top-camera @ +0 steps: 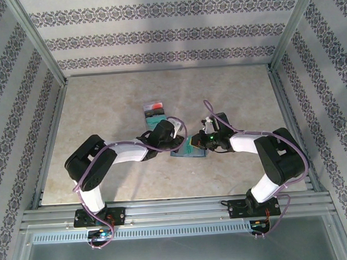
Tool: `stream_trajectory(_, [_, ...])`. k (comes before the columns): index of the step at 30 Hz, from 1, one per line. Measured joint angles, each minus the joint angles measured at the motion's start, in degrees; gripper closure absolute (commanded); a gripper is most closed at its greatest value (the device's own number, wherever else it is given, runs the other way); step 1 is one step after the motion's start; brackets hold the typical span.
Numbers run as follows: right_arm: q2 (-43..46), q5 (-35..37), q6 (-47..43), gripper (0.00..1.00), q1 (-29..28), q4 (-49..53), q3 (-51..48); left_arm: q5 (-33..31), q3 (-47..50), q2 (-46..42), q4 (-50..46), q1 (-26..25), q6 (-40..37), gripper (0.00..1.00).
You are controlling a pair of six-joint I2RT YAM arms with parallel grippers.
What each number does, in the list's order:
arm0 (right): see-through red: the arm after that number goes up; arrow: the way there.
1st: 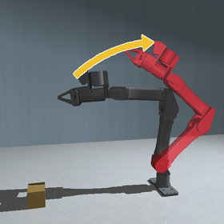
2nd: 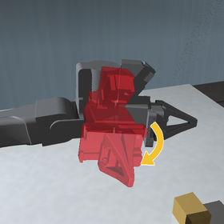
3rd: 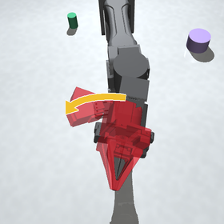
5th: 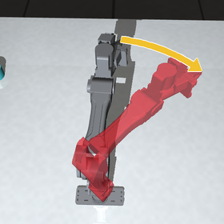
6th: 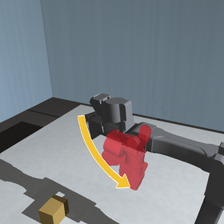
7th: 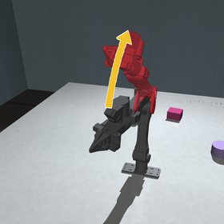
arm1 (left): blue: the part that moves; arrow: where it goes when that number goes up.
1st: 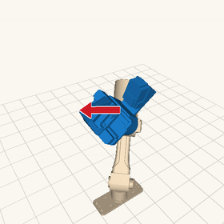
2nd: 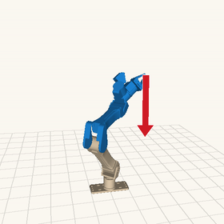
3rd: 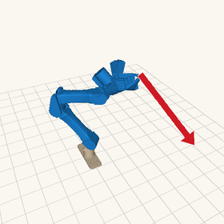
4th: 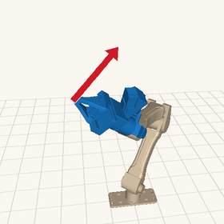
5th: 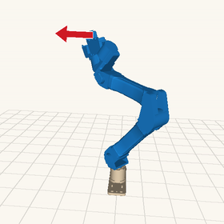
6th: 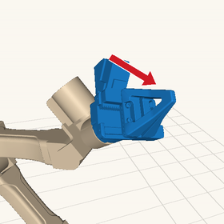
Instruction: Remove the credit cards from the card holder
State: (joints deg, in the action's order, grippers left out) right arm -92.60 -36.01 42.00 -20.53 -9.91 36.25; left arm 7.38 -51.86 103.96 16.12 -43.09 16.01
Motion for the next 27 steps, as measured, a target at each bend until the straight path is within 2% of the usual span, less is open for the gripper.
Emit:
stream_trajectory(13, [1.09, 0.92, -2.82, 0.97, 0.17, 6.69, 2.29, -0.57, 0.85, 2.49, -1.01, -0.07, -2.01, 0.90])
stream_trajectory(27, [6.08, 3.37, -8.04, 0.98, 2.45, 16.26, 4.00, -1.40, 7.04, -1.40, 2.05, -0.07, 1.18, 0.91])
